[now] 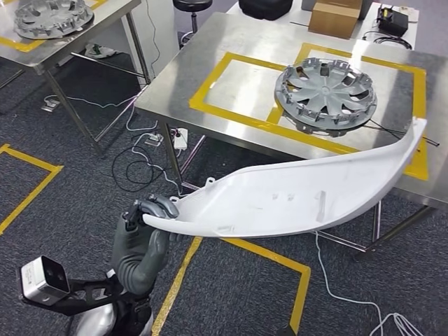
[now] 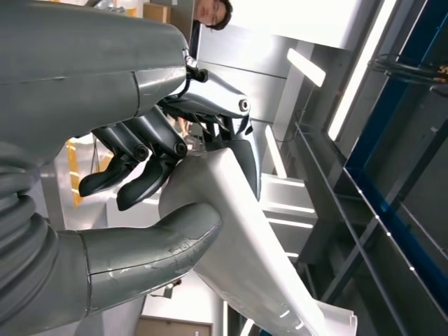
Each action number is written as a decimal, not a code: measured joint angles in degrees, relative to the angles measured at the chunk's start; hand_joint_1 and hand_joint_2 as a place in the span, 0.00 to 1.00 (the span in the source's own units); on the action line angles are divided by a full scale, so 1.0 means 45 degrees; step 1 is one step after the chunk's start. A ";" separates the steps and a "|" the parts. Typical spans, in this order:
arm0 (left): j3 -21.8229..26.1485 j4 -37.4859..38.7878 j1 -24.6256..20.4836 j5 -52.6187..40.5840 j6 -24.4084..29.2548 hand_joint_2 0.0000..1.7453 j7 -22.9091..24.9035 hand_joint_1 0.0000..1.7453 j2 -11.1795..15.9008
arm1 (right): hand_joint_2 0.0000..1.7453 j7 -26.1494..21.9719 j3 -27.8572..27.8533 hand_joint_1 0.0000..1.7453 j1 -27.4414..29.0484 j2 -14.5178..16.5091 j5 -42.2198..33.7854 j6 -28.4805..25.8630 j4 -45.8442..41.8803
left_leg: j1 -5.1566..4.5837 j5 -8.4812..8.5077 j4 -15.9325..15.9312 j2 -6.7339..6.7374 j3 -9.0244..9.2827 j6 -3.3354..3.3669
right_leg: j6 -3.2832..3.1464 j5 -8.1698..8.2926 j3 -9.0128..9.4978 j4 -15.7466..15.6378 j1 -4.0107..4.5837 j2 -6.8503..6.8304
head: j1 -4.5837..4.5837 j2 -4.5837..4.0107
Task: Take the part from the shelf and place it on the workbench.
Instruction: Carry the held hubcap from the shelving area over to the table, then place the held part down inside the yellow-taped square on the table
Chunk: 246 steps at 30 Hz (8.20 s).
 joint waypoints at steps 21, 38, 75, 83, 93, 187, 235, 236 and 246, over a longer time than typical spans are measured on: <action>0.0019 0.0004 0.0113 0.0008 -0.0177 1.00 -0.0068 1.00 -0.0002 | 0.00 0.0001 0.0000 0.00 0.0114 0.0002 -0.0012 0.0032 0.0006 | -0.0184 -0.1786 -0.0274 -0.0078 0.2199 0.0423 | 0.0450 0.0627 -0.1180 0.0514 -0.0035 -0.0204 | 0.0237 0.0001; 0.0053 0.0103 0.0174 0.0029 0.0201 1.00 0.0215 1.00 0.0010 | 0.00 0.0028 -0.0010 0.00 0.0075 -0.0058 0.0026 -0.0031 -0.0028 | 0.0213 0.0809 0.0101 0.0275 -0.1079 -0.0282 | 0.0321 -0.1774 0.2361 -0.0513 -0.0074 0.0091 | -0.0114 0.0000; 0.0147 0.0468 -0.0918 -0.2157 0.0891 1.00 0.1241 1.00 0.0075 | 0.00 0.0068 0.0081 0.00 -0.0217 -0.0057 0.0408 0.0299 -0.0029 | -0.0358 0.0192 0.0078 0.0004 -0.0193 0.0439 | -0.0324 -0.0625 0.0532 -0.0002 0.0647 -0.0099 | 0.0063 0.0000; -0.0390 0.1927 -0.3419 -0.3876 0.1661 1.00 0.2449 1.00 0.0241 | 0.00 0.0136 0.0314 0.00 -0.0424 0.0055 0.0484 0.0487 -0.0029 | -0.0363 0.0206 0.0079 -0.0001 -0.0188 0.0452 | -0.0316 -0.0604 0.0554 -0.0003 0.0640 -0.0104 | 0.0063 0.0000; -0.0890 0.3420 -0.5044 -0.4401 0.2115 1.00 0.2782 1.00 0.0245 | 0.00 0.0187 0.0406 0.00 -0.0447 0.0068 0.0416 0.0469 -0.0029 | -0.0367 0.0209 0.0079 0.0002 -0.0189 0.0459 | -0.0312 -0.0603 0.0596 -0.0004 0.0635 -0.0096 | 0.0058 0.0000; 0.1018 1.8265 -1.1320 -1.0455 0.5074 1.00 1.0530 1.00 -0.2061 | 0.00 0.0844 0.1265 0.00 -0.0251 0.0053 -0.0554 0.0442 -0.0029 | -0.0377 0.0228 0.0079 0.0003 -0.0195 0.0468 | -0.0297 -0.0584 0.0604 -0.0005 0.0628 -0.0089 | 0.0062 0.0000; 0.1198 1.8330 -1.1278 -1.0683 0.4333 1.00 0.9375 0.00 -0.2299 | 1.00 0.0812 0.1263 0.00 -0.0198 0.0053 -0.0491 0.0486 -0.0029 | -0.0377 0.0228 0.0079 0.0003 -0.0195 0.0468 | -0.0297 -0.0584 0.0602 -0.0006 0.0627 -0.0090 | 0.0062 0.0000; 0.1201 1.8317 -1.1319 -1.0536 0.4420 1.00 0.9065 0.00 -0.2344 | 1.00 0.0795 0.1263 0.00 -0.0195 0.0052 -0.0477 0.0484 -0.0029 | -0.0377 0.0228 0.0079 0.0003 -0.0195 0.0468 | -0.0297 -0.0584 0.0603 -0.0006 0.0627 -0.0090 | 0.0063 0.0000; 0.1487 1.6125 -1.1354 -0.7405 0.5489 1.00 0.5312 0.00 -0.2648 | 1.00 0.0493 0.1263 0.00 -0.0106 0.0038 -0.0481 0.0373 -0.0029 | -0.0379 0.0225 0.0079 0.0002 -0.0195 0.0472 | -0.0296 -0.0584 0.0608 -0.0006 0.0626 -0.0090 | 0.0062 0.0000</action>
